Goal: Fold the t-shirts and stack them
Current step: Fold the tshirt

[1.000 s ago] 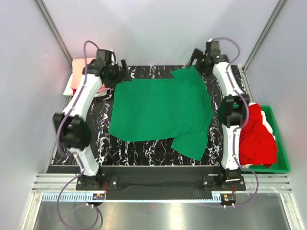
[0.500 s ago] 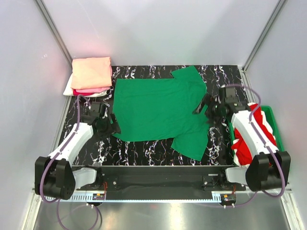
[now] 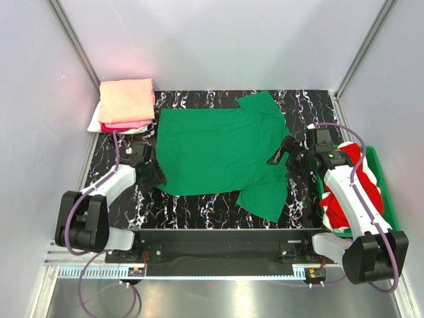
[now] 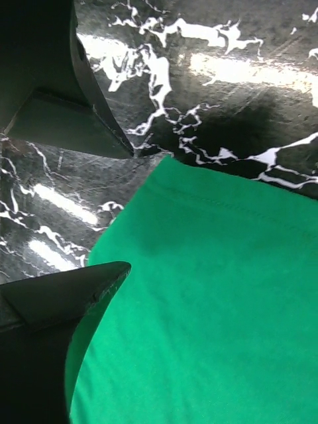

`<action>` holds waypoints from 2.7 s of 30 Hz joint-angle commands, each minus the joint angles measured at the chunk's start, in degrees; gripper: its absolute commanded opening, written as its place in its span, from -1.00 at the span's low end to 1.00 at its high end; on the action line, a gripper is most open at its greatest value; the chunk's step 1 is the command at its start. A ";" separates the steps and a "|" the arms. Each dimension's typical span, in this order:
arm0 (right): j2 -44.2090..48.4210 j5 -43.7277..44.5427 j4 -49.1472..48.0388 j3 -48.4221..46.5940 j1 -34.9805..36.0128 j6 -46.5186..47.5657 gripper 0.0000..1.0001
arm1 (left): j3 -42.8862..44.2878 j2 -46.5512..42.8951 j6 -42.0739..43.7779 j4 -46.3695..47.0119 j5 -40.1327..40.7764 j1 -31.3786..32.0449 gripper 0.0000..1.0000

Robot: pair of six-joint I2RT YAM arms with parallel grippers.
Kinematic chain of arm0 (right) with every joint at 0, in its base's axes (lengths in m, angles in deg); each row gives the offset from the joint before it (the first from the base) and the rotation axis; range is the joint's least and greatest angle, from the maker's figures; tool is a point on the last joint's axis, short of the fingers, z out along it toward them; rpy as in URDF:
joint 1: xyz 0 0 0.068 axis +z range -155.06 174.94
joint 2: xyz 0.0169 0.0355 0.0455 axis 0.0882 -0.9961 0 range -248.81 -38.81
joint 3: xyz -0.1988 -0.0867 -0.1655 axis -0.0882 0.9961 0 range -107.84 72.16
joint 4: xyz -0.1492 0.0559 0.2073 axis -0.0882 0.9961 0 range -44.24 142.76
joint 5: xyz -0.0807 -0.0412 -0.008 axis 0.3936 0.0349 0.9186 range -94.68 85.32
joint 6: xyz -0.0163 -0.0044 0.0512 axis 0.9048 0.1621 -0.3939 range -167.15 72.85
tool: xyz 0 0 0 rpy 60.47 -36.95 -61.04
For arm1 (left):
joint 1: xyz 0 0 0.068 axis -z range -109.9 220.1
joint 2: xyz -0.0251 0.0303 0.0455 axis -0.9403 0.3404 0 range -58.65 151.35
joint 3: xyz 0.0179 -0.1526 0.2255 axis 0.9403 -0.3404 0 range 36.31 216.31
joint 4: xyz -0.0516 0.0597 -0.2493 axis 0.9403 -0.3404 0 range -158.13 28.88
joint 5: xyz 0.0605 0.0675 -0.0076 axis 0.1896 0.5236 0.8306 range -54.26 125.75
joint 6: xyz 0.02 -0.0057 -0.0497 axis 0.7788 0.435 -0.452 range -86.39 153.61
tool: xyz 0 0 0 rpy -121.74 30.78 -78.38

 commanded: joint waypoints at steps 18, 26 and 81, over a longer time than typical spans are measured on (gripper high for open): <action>-0.40 -0.53 -0.90 0.25 0.34 2.35 0.99 | 18.93 3.46 9.48 -12.27 0.65 -0.18 -0.96; -2.07 -1.94 -0.99 -0.19 0.33 2.62 0.99 | 30.46 14.37 12.30 -18.98 0.12 -0.27 0.18; -2.69 15.63 -0.64 20.11 10.62 -15.66 0.26 | 3.04 6.38 -1.50 10.11 -3.84 -0.36 -1.00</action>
